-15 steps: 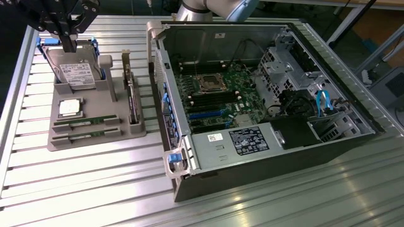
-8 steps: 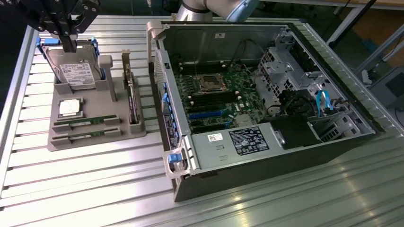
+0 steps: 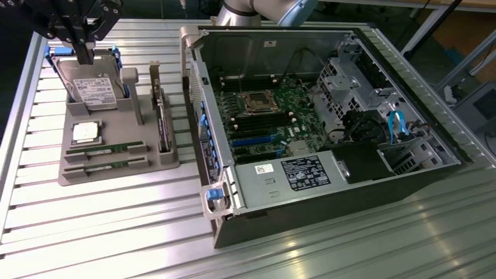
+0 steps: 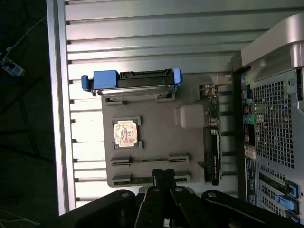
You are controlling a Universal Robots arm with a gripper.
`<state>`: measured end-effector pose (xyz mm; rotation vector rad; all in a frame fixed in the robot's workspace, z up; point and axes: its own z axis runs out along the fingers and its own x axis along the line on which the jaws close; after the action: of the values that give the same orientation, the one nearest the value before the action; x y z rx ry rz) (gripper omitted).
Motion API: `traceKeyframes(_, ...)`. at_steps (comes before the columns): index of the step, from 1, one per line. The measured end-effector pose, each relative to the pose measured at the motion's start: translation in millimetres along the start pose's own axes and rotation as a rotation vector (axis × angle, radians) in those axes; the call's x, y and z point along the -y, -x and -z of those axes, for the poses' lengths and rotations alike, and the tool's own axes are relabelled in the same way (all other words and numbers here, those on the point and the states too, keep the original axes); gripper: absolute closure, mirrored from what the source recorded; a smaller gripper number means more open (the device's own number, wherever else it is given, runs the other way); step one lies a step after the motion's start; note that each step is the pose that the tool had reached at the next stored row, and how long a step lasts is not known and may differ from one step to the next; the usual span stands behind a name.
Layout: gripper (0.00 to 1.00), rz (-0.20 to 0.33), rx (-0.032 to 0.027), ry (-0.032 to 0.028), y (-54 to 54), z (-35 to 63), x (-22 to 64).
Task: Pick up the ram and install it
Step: 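Pick up the ram and move it above insertion slot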
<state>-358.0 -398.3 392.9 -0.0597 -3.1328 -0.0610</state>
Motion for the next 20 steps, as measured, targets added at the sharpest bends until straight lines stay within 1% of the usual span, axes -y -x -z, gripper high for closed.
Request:
traceKeyframes(1,0.9,0.021,-0.0008,-0.0002,0.0,0.0,0.0)
traceKeyframes(2,0.9,0.06,-0.0023,-0.0005,0.0,0.0,0.0)
traceKeyframes(4,0.9,0.119,-0.0046,-0.001,0.0,-0.1,0.0)
traceKeyframes(10,0.9,0.234,-0.009,-0.0019,0.0,-0.4,0.0)
traceKeyframes(12,0.9,0.282,-0.0109,-0.0023,0.0,-0.6,0.0)
traceKeyframes(14,0.9,0.354,-0.0137,-0.0029,0.0,-0.9,0.0)
traceKeyframes(16,0.9,0.403,-0.0156,-0.0033,0.0,-1.0,0.1)
traceKeyframes(19,0.9,0.496,-0.0192,-0.0041,0.0,-1.3,0.1)
traceKeyframes(20,0.9,0.514,-0.0199,-0.0042,0.0,-1.4,0.1)
